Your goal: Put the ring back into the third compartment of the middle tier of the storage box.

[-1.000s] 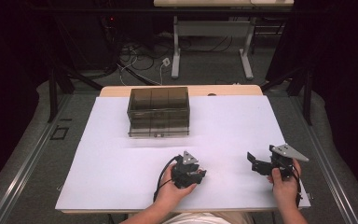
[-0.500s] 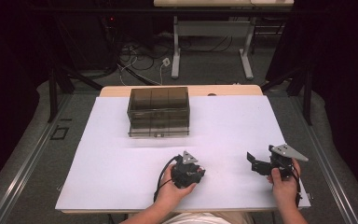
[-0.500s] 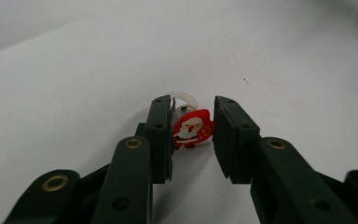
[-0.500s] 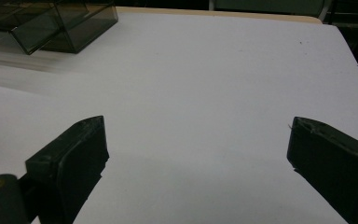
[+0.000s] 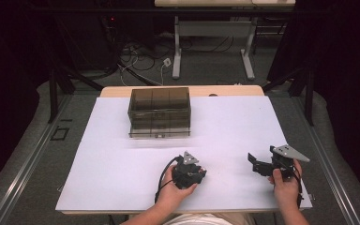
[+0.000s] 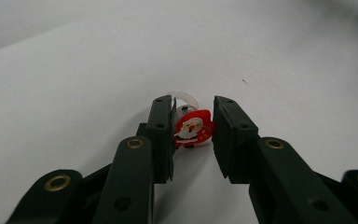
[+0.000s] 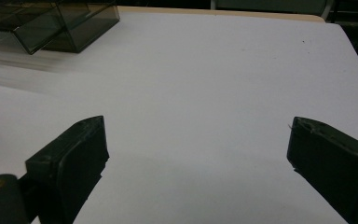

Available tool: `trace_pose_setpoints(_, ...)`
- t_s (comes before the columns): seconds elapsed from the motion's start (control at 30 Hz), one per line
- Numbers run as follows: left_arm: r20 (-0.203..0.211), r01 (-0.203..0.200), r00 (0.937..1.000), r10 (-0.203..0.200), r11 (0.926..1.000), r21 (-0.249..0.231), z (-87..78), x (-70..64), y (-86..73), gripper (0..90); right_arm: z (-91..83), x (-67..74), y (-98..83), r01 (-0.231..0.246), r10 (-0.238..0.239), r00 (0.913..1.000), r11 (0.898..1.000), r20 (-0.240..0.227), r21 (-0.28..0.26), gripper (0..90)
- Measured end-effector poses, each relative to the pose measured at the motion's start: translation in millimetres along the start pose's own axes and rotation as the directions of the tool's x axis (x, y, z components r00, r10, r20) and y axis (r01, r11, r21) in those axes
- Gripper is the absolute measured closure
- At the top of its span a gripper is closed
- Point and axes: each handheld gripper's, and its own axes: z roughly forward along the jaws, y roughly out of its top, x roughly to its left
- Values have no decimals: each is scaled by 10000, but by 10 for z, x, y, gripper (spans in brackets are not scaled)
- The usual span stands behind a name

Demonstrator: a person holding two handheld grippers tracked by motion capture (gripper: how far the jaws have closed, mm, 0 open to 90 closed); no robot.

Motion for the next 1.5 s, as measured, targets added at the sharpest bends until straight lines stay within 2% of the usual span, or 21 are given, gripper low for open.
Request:
trace_pose_setpoints(0.07,88,92,9999,-92,10000,-36,0,-6,4,689,1,-1,0,-2,2,10000,10000,2,6,49)
trace_pose_setpoints(0.23,56,30,10000,-30,10000,-32,-22,2,15,690,-2,-4,2,-3,3,10000,10000,-34,27,60)
trace_pose_setpoints(0.6,104,116,9999,-113,9994,-333,-74,24,40,692,-2,-17,4,122,-122,9999,9999,12,37,61)
trace_pose_setpoints(0.8,56,227,9997,-225,9986,-481,-112,53,56,692,-2,-15,5,117,-117,9999,9999,16,36,61)
trace_pose_setpoints(0.97,-54,151,9999,-155,9977,-660,-139,85,71,692,0,-14,4,101,-101,9999,9999,19,45,61)
trace_pose_setpoints(1.07,-52,311,9995,-316,9968,-731,-156,95,80,693,-1,-16,5,115,-115,9999,9999,13,28,61)
trace_pose_setpoints(1.13,-116,252,9996,-262,9966,-782,-166,109,84,693,-6,-16,6,90,-90,10000,9999,19,104,61)
trace_pose_setpoints(1.17,-36,430,9990,-435,9955,-846,-167,106,83,693,-1,-20,5,123,-123,9999,9999,6,4,61)
trace_pose_setpoints(1.2,-88,342,9993,-351,9958,-855,-176,119,87,693,-3,-17,6,109,-109,9999,9999,4,11,61)
trace_pose_setpoints(1.37,-20,603,9982,-608,9939,-926,-205,135,96,693,-4,-15,4,37,-37,10000,10000,12,22,61)
trace_pose_setpoints(1.5,-57,615,9980,-624,9932,-988,-221,157,104,693,-3,-18,5,131,-131,9999,9999,3,39,61)
